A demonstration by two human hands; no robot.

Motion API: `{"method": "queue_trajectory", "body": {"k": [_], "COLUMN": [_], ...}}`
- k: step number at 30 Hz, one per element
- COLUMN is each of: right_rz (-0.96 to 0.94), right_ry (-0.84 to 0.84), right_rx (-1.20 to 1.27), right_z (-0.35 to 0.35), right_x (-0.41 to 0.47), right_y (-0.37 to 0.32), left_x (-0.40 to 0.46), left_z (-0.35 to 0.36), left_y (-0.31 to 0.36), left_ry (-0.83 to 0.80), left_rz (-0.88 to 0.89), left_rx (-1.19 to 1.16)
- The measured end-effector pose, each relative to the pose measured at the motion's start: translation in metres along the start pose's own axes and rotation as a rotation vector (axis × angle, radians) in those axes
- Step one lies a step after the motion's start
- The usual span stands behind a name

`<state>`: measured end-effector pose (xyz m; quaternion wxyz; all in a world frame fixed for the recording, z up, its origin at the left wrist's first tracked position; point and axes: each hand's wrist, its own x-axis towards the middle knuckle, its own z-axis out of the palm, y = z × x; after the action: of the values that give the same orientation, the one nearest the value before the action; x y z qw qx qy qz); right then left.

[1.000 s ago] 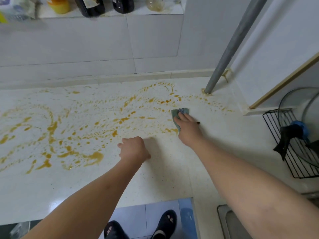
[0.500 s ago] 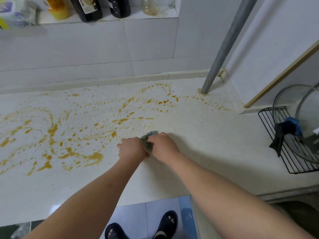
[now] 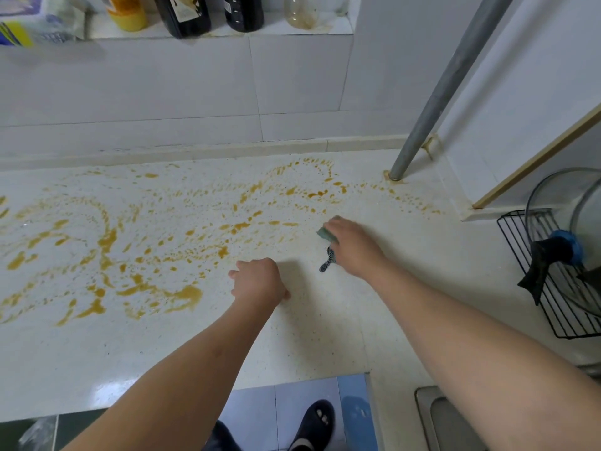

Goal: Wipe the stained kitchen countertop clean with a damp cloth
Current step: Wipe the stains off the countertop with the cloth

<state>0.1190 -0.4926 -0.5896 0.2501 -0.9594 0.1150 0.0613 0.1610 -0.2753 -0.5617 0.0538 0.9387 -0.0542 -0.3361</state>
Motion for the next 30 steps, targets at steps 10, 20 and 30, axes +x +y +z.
{"method": "queue_trajectory", "body": {"k": [10, 20, 30], "right_rz": [-0.131, 0.265, -0.042], "right_ry": [-0.120, 0.082, -0.101], "right_rx": [-0.056, -0.192, -0.090], "right_z": [0.082, 0.013, 0.061], "right_x": [-0.018, -0.038, -0.038], "right_y": [-0.080, 0.054, -0.045], "left_x": [0.005, 0.003, -0.004], "left_z": [0.009, 0.006, 0.004], "left_y": [-0.008, -0.013, -0.008], "left_ry": [0.113, 0.022, 0.011], "left_rz": [0.085, 0.072, 0.045], "left_rx": [0.091, 0.029, 0.116]}}
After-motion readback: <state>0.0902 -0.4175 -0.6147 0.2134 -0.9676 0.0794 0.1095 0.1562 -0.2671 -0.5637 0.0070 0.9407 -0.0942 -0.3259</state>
